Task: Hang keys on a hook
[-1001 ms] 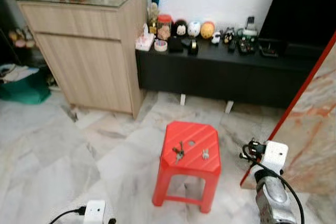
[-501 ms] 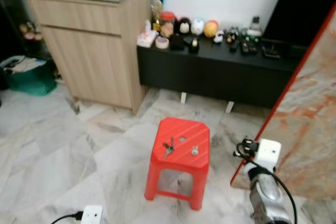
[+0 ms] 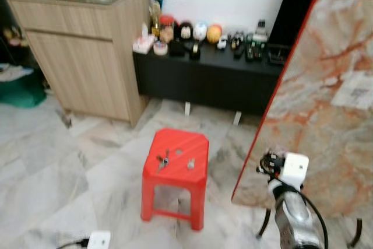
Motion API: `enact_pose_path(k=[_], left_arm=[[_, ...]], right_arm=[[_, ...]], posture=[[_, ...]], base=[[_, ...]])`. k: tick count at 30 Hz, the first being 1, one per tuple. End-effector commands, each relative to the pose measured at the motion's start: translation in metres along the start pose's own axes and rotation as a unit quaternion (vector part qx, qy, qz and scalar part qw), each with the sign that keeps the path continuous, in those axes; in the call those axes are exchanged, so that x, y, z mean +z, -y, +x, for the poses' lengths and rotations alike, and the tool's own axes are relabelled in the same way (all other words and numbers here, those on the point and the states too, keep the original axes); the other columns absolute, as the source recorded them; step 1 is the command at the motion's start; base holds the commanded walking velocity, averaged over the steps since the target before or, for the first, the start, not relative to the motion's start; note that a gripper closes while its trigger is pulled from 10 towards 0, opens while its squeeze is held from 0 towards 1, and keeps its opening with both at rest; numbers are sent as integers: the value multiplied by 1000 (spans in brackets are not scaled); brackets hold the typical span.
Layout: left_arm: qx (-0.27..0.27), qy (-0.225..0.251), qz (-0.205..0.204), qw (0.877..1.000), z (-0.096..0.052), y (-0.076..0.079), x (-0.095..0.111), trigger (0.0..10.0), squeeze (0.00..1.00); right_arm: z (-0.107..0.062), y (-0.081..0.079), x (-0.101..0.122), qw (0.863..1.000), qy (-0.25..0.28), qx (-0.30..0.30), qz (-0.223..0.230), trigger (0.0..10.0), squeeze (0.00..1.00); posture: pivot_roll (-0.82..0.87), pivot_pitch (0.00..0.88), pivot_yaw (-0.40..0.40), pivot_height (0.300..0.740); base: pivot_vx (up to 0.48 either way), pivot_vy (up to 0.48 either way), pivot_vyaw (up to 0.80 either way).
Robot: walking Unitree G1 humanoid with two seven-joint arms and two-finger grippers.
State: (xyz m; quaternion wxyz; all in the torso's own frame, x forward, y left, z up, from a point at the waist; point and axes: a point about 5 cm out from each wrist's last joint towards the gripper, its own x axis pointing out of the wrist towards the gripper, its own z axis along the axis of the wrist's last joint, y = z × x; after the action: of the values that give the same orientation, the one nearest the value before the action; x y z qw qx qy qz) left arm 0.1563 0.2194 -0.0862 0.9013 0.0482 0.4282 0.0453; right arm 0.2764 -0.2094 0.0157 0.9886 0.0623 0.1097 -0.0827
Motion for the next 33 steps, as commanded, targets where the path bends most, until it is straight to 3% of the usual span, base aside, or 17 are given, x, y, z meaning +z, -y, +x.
enact_pose_path(k=[1, 8, 28, 33], left_arm=[[0, -17, 0, 1000, -2, -2, -8, 10000, 0], [0, -22, 0, 1000, -3, -2, -11, 10000, 0], [0, -36, 1, 999, -3, -2, -14, 10000, 0], [0, -38, 4, 999, -3, -2, -15, 10000, 0]], right_arm=[[5, -4, 9, 1000, 15, 4, 5, 10000, 0], [5, -4, 9, 1000, 16, 4, 5, 10000, 0], [8, 7, 18, 998, 34, -52, -3, 10000, 0], [8, 5, 17, 998, 33, -52, -4, 10000, 0]], posture=[[37, 0, -59, 735], [36, 0, -61, 735], [36, 0, -62, 735], [31, 0, -59, 735]], base=[[0, -285, 0], [0, -284, 0], [0, 0, 0], [0, -402, 0]])
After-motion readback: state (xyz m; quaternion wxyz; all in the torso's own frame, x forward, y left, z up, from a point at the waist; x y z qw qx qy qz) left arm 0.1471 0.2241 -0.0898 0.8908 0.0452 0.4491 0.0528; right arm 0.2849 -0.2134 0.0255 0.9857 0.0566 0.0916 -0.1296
